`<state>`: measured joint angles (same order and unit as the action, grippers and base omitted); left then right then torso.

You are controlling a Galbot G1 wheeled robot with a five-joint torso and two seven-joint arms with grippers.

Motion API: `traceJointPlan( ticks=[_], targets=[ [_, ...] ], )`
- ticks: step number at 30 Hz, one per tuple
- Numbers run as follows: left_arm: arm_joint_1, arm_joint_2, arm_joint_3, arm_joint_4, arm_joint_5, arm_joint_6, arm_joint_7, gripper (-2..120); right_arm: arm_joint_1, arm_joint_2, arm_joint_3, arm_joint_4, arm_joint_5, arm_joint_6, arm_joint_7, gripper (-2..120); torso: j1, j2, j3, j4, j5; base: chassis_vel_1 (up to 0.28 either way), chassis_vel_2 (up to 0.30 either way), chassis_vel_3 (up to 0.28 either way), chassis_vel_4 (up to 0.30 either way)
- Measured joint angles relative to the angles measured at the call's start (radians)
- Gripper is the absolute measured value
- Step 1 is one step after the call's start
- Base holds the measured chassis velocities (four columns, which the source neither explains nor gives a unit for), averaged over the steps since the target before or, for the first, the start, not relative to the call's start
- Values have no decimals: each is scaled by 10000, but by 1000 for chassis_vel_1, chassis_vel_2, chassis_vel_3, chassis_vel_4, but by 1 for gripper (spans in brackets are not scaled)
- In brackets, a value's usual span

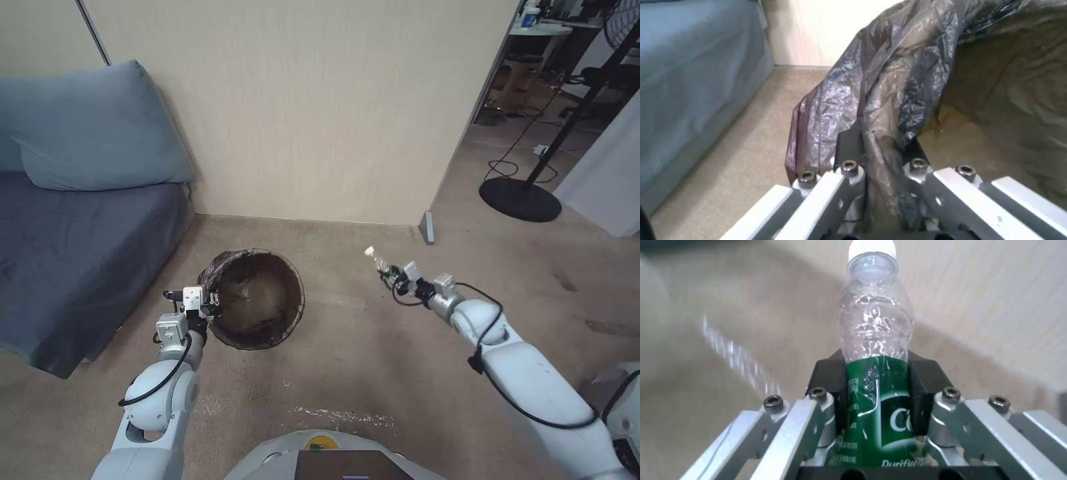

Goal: Pick up the trash bin, then pick up the garbage from the floor and place it into the trash bin.

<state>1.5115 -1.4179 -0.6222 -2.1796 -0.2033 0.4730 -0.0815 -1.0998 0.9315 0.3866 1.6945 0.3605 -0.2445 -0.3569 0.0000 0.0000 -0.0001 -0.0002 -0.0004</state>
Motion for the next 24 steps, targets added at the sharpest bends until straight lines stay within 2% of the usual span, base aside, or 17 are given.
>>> traceJointPlan(
  ticks=[7, 10, 12, 16, 23, 24],
  targets=[
    [-4, -71, 153, 27, 214, -28, -5, 3, -1033, 489, 687, 1679, 347, -175, 578, 25, 0, 0, 0, 2, 5, 0, 0, 0, 0],
    [7, -52, 259, 27, 258, -16, -6, 3, -1620, 1124, 770, 2952, 506, -380, 887, 25, 0, 0, 0, 3, 4, 0, 0, 0, 0],
    [1, -42, 303, 30, 260, -6, -6, 3, -1714, 1281, 720, 3269, 524, -437, 959, 25, 0, 0, 0, 2, 4, 0, 0, 0, 0],
    [-10, 10, 570, 74, 307, 49, -10, 3, -1926, 1850, 346, 4342, 506, -627, 1043, 25, 0, 0, 0, 2, 2, 0, 0, 0, 0],
    [-39, 15, 813, 98, 448, 66, -14, 3, -1733, 2303, -407, 5279, 483, -1116, 1046, 25, 0, 0, 0, 2, 2, 0, 0, 0, 0],
    [-46, 15, 866, 101, 492, 68, -15, 3, -1584, 2372, -766, 5461, 533, -1301, 1080, 25, 0, 0, 1, 2, 2, 0, 0, 0, 0]
  ],
)
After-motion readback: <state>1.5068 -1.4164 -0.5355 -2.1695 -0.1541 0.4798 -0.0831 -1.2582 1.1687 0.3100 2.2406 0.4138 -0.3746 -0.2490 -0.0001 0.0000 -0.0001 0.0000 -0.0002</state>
